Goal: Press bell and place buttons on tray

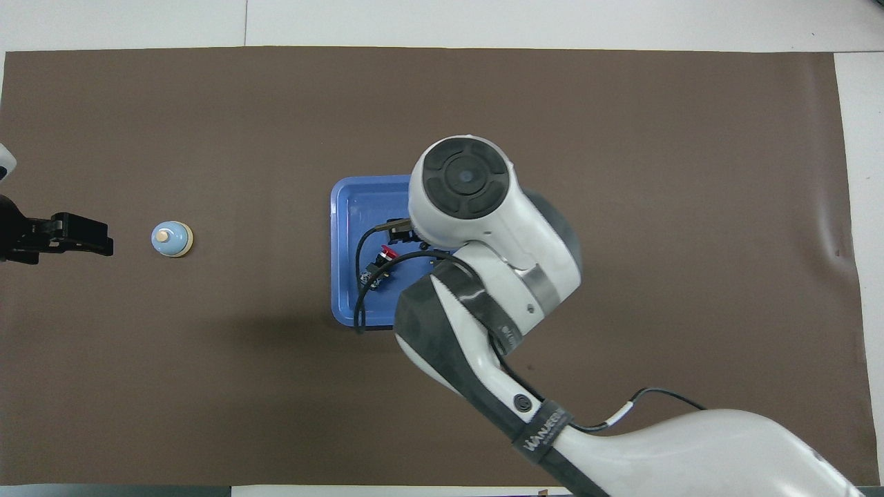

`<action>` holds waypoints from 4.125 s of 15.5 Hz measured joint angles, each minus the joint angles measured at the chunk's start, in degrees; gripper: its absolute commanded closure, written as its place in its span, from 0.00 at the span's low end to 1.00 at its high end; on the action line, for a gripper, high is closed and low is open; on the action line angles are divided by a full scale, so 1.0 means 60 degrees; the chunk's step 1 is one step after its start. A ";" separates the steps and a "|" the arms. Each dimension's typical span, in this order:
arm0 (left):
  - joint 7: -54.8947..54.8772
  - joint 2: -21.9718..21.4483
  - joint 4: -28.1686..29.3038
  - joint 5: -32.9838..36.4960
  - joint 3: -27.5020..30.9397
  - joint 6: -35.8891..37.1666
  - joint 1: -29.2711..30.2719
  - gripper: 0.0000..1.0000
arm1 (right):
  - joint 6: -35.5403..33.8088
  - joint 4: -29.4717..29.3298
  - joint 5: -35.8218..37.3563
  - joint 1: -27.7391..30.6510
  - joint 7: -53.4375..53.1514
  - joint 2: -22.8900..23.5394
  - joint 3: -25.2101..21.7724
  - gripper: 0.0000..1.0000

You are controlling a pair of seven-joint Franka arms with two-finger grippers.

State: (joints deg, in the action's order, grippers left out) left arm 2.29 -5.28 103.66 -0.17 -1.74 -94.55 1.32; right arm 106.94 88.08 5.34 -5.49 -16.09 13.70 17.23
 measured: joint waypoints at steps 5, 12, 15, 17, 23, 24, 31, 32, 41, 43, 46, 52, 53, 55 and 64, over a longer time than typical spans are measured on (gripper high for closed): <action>0.0000 0.0000 0.0000 0.0000 0.0000 0.0000 0.0000 0.00 | -0.0926 0.0105 -0.0002 0.1586 0.0225 -0.0943 0.0007 0.00; 0.0000 0.0000 0.0000 0.0000 0.0000 0.0000 0.0000 0.00 | -0.1978 0.0448 -0.0008 0.2757 0.0916 -0.1259 -0.0009 0.00; 0.0000 0.0000 0.0000 0.0000 0.0000 0.0000 0.0000 0.00 | -0.2049 0.0786 -0.0204 0.3007 0.1140 -0.1391 -0.0016 0.00; 0.0001 0.0000 0.0001 0.0000 0.0015 0.0118 0.0000 0.00 | -0.2361 0.0753 -0.0517 0.3190 0.1243 -0.1532 -0.0046 0.00; 0.0095 -0.0090 0.0436 0.0000 0.0148 -0.0646 0.0089 0.00 | -0.2679 0.0942 -0.0689 0.3505 0.1283 -0.2119 -0.0132 0.00; 0.0095 -0.0131 0.0646 0.0000 0.0157 -0.0930 0.0108 0.00 | -0.2678 0.1030 -0.0689 0.3540 0.1283 -0.2148 -0.0140 0.00; 0.0135 -0.0260 0.1697 0.0000 0.0171 -0.1937 0.0117 1.00 | -0.2299 0.1105 -0.0690 0.3816 0.1287 -0.2160 -0.0173 0.00; 0.0158 -0.0253 0.1892 0.0000 0.0174 -0.2068 0.0130 1.00 | -0.2287 0.1107 -0.0690 0.3815 0.1287 -0.2160 -0.0167 0.00; 0.0346 0.1232 0.2279 0.0000 0.0099 -0.3524 0.0167 1.00 | -0.2281 0.1283 -0.0690 0.3076 0.1296 -0.2166 -0.1170 0.00; 0.0337 0.1575 0.2273 0.0000 0.0095 -0.3945 0.0161 1.00 | -0.2278 0.1317 -0.0692 0.2619 0.1357 -0.2169 -0.1751 0.00; 0.0124 0.1675 0.2256 0.0000 0.0117 -0.4169 0.0202 1.00 | -0.2278 0.1476 -0.0693 0.2179 0.1377 -0.2189 -0.2275 0.00; -0.0111 0.1848 0.2239 0.0000 0.0155 -0.4350 0.0226 1.00 | -0.2277 0.1639 -0.0694 0.1599 0.1380 -0.2274 -0.2927 0.00; -0.0156 0.1925 0.2241 0.0000 0.0155 -0.4464 0.0226 1.00 | -0.2277 0.1645 -0.0694 0.1599 0.1380 -0.2292 -0.2945 0.00; -0.0197 0.2127 0.2246 0.0000 0.0159 -0.4763 0.0231 1.00 | -0.2277 0.1646 -0.0695 0.1600 0.1380 -0.2323 -0.2967 0.00; -0.0243 0.2809 0.2416 0.0001 0.0141 -0.5845 0.0457 1.00 | -0.2277 0.1647 -0.0699 0.1464 0.1380 -0.2343 -0.3003 0.00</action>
State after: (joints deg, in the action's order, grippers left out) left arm 0.83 11.58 118.15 -0.16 -0.89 -129.62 4.06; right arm 93.28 97.96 1.14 3.30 -7.81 -0.36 -0.79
